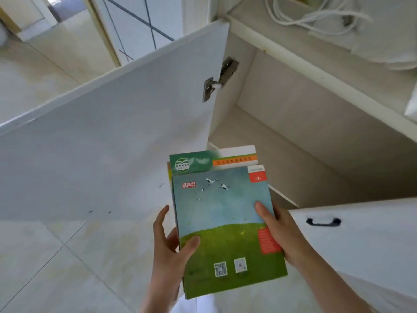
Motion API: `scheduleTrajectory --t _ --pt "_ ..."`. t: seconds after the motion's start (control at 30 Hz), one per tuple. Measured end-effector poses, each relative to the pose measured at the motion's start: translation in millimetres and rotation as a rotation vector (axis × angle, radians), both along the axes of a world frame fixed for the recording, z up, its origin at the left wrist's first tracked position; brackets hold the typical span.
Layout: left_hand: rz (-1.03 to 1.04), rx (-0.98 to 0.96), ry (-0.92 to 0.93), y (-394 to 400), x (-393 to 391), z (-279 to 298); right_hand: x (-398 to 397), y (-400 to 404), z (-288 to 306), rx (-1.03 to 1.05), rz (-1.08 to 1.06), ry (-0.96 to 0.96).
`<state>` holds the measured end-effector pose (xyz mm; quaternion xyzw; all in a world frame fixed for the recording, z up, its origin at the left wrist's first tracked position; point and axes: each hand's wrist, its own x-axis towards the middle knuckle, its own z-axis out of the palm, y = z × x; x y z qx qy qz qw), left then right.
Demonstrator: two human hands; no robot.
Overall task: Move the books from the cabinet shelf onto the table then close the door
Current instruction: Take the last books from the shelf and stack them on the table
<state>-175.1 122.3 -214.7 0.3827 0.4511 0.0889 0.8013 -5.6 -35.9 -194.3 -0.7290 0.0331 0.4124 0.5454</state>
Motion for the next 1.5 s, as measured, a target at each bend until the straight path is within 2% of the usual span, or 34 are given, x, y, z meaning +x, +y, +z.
scheduleTrajectory --t 0.23,0.33,0.5,0.6,0.77,0.9,1.03,1.17,1.33,1.5 --pt "-0.074 0.162 -0.042 -23 -114 72 -127 -11 62 -0.053 0.009 -0.027" --pt "-0.052 0.214 -0.024 -27 -169 105 -175 -7 92 -0.037 0.054 -0.112" --pt "0.076 0.329 0.065 -32 -250 140 -244 5 129 0.058 0.288 -0.284" --pt "0.190 0.309 0.084 -34 -294 160 -276 18 147 0.168 0.467 -0.294" --pt "0.396 0.289 0.094 -39 -339 177 -306 46 159 0.195 0.662 -0.269" --pt "0.573 0.327 0.117 -52 -359 183 -319 69 167 0.238 0.795 -0.267" --pt "0.764 0.413 0.214 -72 -369 189 -328 92 173 0.278 0.956 -0.234" --pt "0.965 0.363 0.257 -96 -382 193 -347 115 180 0.328 1.127 -0.188" --pt "1.193 0.338 0.307 -126 -419 200 -400 127 185 0.377 1.337 -0.151" --pt "1.382 0.369 0.355 -165 -485 204 -489 123 187 0.454 1.521 -0.141"
